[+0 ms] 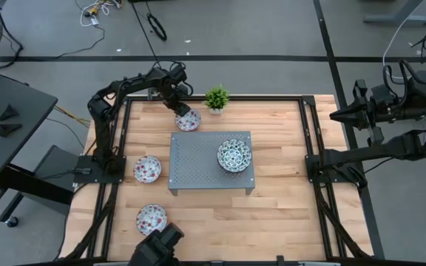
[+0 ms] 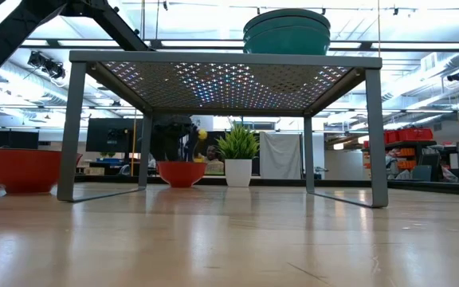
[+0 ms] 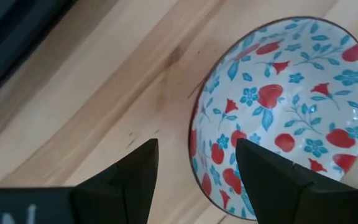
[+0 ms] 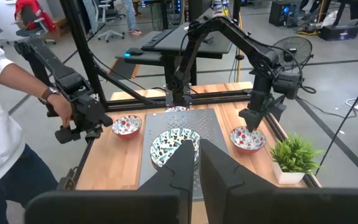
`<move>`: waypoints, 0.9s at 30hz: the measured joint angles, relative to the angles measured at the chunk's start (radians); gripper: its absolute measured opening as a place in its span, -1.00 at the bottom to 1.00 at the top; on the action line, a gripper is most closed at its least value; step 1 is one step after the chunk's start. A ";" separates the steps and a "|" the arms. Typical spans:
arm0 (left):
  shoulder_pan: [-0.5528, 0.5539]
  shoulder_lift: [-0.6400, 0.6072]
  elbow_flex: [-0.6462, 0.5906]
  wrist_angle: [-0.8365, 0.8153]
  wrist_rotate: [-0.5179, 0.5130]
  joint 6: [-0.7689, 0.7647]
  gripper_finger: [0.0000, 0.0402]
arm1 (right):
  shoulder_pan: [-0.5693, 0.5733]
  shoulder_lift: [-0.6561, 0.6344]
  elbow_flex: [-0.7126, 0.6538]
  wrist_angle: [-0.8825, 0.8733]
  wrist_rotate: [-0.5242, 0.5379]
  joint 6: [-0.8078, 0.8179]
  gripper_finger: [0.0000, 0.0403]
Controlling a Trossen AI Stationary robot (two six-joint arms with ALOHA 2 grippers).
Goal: Pick & Place Mini bowls
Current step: Put the top red patterned bowl on the shelf
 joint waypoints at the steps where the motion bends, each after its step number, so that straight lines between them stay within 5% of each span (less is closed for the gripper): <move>1: -0.001 0.000 0.000 0.004 -0.004 -0.001 0.10 | 0.000 0.000 0.000 0.000 0.000 0.000 -0.85; 27: -0.010 0.000 0.000 -0.015 -0.016 -0.020 -0.41 | 0.000 0.000 0.000 0.000 0.000 0.000 -0.85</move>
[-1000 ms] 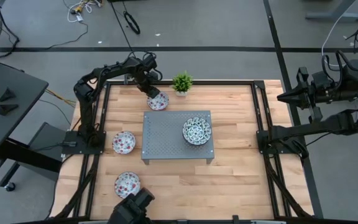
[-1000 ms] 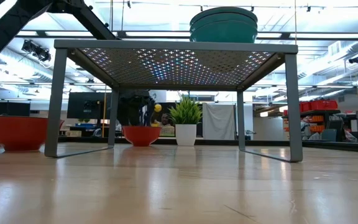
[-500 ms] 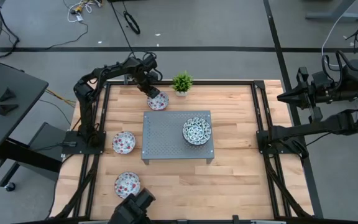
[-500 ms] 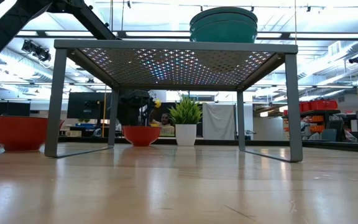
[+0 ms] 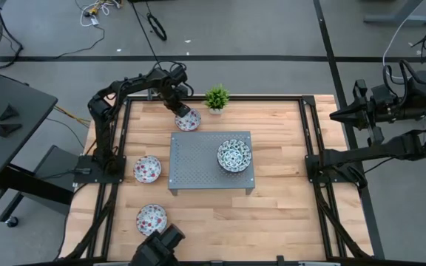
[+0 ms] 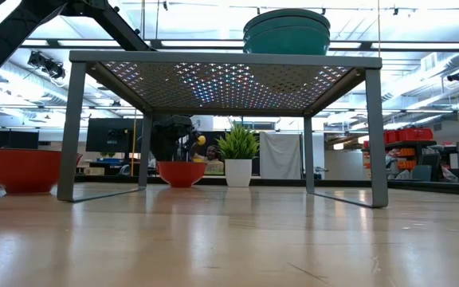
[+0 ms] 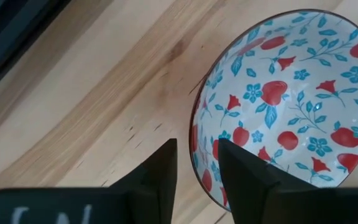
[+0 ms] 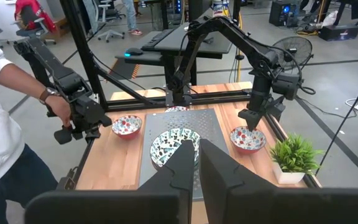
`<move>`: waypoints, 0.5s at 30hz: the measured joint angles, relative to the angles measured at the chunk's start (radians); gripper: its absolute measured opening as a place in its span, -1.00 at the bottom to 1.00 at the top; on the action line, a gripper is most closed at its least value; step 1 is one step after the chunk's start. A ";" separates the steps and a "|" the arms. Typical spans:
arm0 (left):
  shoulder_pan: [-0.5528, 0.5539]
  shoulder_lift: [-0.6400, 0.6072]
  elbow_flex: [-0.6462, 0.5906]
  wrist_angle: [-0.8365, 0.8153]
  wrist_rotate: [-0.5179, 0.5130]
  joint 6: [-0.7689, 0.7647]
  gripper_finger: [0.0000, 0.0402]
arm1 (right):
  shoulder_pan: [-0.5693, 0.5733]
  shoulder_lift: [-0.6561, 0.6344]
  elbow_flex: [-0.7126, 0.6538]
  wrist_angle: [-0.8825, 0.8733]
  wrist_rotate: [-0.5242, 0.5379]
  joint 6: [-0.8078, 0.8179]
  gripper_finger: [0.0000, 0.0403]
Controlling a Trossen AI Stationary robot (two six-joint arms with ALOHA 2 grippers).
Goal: Pick & Place Mini bowls
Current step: Put the top red patterned bowl on the shelf
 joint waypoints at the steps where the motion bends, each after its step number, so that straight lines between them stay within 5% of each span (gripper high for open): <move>1: 0.000 0.000 0.000 -0.002 0.000 -0.002 -0.43 | 0.000 0.000 0.000 0.000 0.000 0.000 -0.85; 15: 0.000 0.000 0.000 -0.011 -0.003 0.002 -0.82 | 0.000 0.000 0.000 0.000 0.000 0.000 -0.85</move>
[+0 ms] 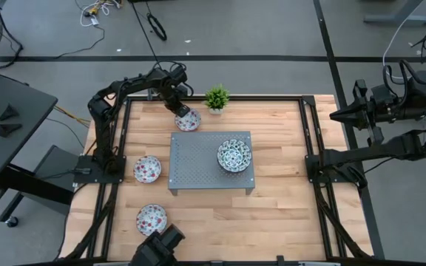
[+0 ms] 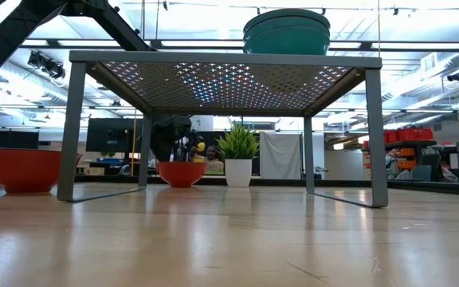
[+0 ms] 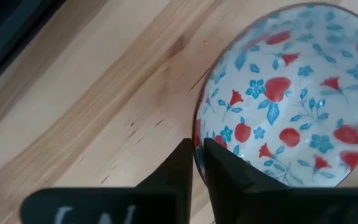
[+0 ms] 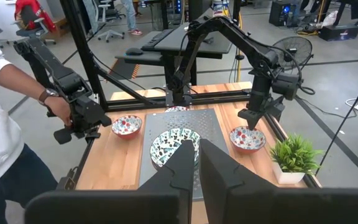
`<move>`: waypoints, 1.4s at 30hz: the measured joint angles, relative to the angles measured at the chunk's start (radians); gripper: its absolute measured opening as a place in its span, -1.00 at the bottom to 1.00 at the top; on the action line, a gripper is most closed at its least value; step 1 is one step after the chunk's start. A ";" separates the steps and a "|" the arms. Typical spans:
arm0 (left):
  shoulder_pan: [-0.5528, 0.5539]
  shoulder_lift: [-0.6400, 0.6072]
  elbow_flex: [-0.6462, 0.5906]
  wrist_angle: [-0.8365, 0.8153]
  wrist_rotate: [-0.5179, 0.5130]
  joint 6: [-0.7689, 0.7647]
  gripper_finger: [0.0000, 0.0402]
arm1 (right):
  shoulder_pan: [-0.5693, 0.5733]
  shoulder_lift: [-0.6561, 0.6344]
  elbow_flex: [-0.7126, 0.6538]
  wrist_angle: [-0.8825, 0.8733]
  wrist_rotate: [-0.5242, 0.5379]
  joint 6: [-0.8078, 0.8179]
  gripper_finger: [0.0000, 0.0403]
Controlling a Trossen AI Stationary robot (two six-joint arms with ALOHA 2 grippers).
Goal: Pick & Place Mini bowls
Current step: Put the top red patterned bowl on the shelf
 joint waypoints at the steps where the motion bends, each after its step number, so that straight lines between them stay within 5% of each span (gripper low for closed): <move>1: 0.000 0.000 0.000 0.001 0.001 0.000 -0.85 | 0.000 0.000 0.000 0.000 0.000 0.000 -0.85; 28: 0.000 -0.003 0.007 -0.005 0.012 0.020 -0.97 | 0.000 0.000 0.000 0.000 0.000 0.000 -0.85; 42: 0.000 -0.002 0.175 -0.090 -0.002 0.047 -0.99 | 0.000 0.000 0.000 0.000 0.000 0.000 -0.85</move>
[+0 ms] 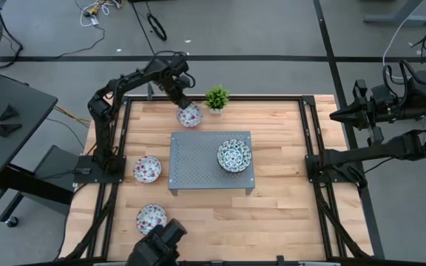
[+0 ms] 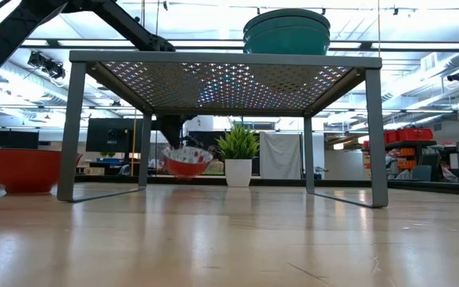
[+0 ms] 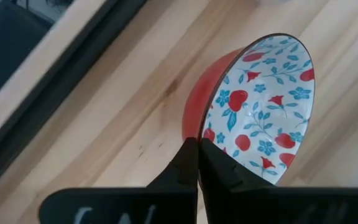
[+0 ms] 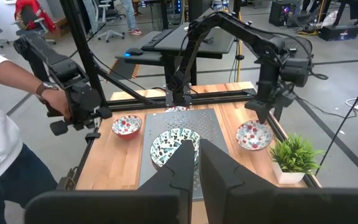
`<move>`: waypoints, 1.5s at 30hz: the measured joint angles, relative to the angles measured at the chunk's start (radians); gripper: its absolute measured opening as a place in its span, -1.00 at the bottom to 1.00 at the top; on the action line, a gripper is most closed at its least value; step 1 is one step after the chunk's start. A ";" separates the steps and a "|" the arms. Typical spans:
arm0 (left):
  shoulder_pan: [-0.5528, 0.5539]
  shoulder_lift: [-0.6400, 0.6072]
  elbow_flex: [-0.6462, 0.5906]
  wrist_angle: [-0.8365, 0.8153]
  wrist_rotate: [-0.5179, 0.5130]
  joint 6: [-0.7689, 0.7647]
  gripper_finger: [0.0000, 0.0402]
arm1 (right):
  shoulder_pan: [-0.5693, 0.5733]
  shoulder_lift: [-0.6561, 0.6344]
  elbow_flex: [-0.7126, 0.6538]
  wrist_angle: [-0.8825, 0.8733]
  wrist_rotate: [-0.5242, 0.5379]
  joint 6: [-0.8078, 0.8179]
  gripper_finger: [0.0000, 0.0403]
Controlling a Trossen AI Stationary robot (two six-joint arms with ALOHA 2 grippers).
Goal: Pick & Place Mini bowls
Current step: Put the top red patterned bowl on the shelf
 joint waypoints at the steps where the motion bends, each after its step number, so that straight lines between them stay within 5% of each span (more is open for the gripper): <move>1: 0.000 0.000 0.012 -0.005 0.002 0.002 -0.99 | 0.000 0.000 0.000 0.000 0.000 0.000 -0.85; 29: -0.006 0.000 0.428 -0.395 0.038 0.062 -0.99 | 0.000 0.000 0.000 0.000 0.000 0.000 -0.85; 45: -0.146 -0.002 0.605 -0.528 0.110 0.024 -0.99 | 0.000 0.000 0.000 0.000 0.000 0.000 -0.85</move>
